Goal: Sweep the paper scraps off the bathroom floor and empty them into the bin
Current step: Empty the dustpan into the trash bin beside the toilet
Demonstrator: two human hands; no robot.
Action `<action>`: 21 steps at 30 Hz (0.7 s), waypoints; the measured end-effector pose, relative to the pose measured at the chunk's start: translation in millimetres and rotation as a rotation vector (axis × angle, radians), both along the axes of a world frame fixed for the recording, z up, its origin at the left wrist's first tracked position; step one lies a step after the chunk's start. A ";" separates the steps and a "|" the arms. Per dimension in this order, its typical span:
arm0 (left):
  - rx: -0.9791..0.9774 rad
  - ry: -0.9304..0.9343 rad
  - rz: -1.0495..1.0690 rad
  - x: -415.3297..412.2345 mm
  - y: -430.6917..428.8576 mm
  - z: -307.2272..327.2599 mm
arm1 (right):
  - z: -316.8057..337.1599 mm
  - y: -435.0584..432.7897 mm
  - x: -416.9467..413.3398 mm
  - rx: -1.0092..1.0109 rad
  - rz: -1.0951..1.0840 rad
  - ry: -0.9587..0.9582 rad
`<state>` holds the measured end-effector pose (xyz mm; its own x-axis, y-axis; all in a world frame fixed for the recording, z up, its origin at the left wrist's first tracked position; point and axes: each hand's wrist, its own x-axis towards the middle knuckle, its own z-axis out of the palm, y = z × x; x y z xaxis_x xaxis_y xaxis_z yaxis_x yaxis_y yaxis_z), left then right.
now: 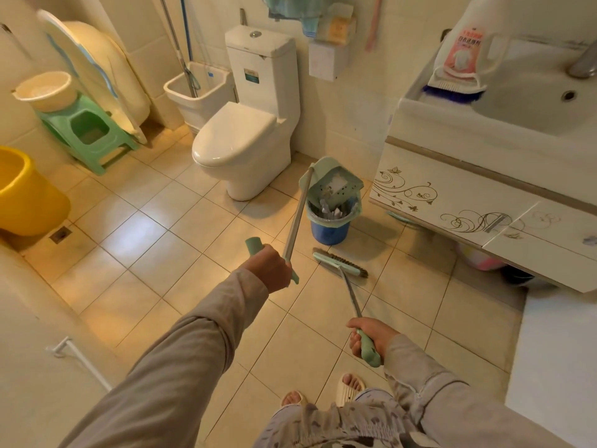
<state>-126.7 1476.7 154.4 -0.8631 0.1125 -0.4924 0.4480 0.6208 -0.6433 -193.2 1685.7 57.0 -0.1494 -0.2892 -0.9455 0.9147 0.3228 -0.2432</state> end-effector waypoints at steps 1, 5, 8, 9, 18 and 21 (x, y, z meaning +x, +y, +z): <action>-0.007 -0.014 -0.038 2.7 2.2 -3.6 | -0.4 -0.1 1.1 0.002 0.004 -0.003; 0.008 -0.087 -0.127 19.9 13.1 -22.1 | -3.1 -0.3 4.6 0.026 0.011 0.003; 0.024 -0.139 -0.068 30.8 21.1 -34.3 | -4.2 0.1 6.6 0.037 0.038 0.006; 0.029 -0.163 -0.041 31.6 21.7 -36.7 | -4.6 0.0 7.3 0.043 0.043 0.012; 0.109 -0.027 0.195 16.3 0.5 -10.7 | -5.3 3.2 5.9 0.037 0.048 0.019; 0.211 0.115 0.327 9.6 -11.5 8.4 | -2.1 5.1 3.6 0.040 0.025 0.024</action>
